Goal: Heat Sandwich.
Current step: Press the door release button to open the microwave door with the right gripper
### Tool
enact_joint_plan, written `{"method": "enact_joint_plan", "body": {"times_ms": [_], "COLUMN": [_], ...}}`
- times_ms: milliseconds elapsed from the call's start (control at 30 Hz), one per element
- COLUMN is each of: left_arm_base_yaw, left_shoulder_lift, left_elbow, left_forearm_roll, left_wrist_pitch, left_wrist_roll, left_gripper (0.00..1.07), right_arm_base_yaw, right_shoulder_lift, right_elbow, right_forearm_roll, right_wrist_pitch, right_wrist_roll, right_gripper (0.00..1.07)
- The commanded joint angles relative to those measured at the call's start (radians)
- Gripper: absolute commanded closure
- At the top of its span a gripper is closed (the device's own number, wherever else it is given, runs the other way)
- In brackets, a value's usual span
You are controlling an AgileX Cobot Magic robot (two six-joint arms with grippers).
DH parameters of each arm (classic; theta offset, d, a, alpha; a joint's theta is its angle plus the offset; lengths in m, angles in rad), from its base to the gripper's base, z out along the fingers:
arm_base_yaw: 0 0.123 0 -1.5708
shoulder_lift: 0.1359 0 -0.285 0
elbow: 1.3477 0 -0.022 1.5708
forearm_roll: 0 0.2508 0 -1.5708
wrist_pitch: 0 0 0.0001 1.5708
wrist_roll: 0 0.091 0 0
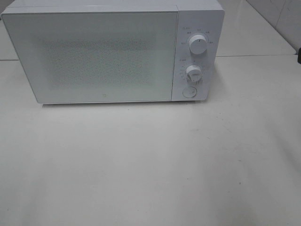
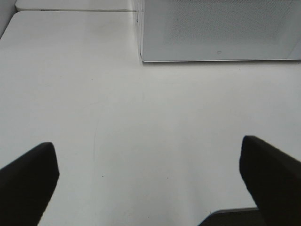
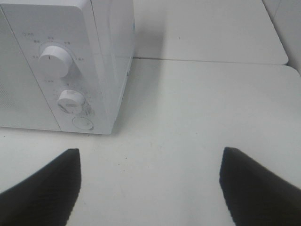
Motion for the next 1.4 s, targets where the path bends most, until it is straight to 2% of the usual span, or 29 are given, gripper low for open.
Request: {"method": "enact_joint_plan", "body": {"times_ms": [33, 67, 367, 667, 767, 900, 1033, 1400], "left_arm_base_yaw": [0.003, 0.003, 0.003, 0.003, 0.003, 0.003, 0.003, 0.003], "left_shoulder_lift": [-0.004, -0.004, -0.004, -0.004, -0.004, -0.004, -0.004, -0.004], "left_elbow": [0.004, 0.004, 0.004, 0.004, 0.004, 0.004, 0.004, 0.004], "left_forearm_roll": [-0.008, -0.008, -0.008, -0.008, -0.008, -0.008, -0.008, -0.008], "left_wrist_pitch": [-0.013, -0.013, -0.013, -0.013, -0.013, -0.013, -0.013, -0.013], "left_wrist_roll": [-0.003, -0.003, -0.003, -0.003, -0.003, -0.003, -0.003, -0.003], "left_gripper": [0.09, 0.09, 0.09, 0.09, 0.09, 0.09, 0.09, 0.09], "right_arm_base_yaw": [-0.006, -0.006, -0.005, -0.003, -0.001, 0.040, 0.164, 0.342], "right_shoulder_lift": [0.056, 0.056, 0.236, 0.392, 0.436, 0.477, 0.566, 0.698], "right_elbow": [0.002, 0.002, 0.096, 0.140, 0.141, 0.141, 0.141, 0.140], "right_forearm_roll": [0.000, 0.000, -0.003, 0.003, 0.041, 0.104, 0.267, 0.500], "right_wrist_pitch": [-0.115, -0.115, -0.533, -0.759, -0.792, -0.841, -0.953, -1.146], "right_wrist_roll": [0.000, 0.000, -0.011, -0.031, -0.043, -0.099, -0.222, -0.282], "right_gripper": [0.31, 0.31, 0.31, 0.31, 0.31, 0.31, 0.31, 0.31]}}
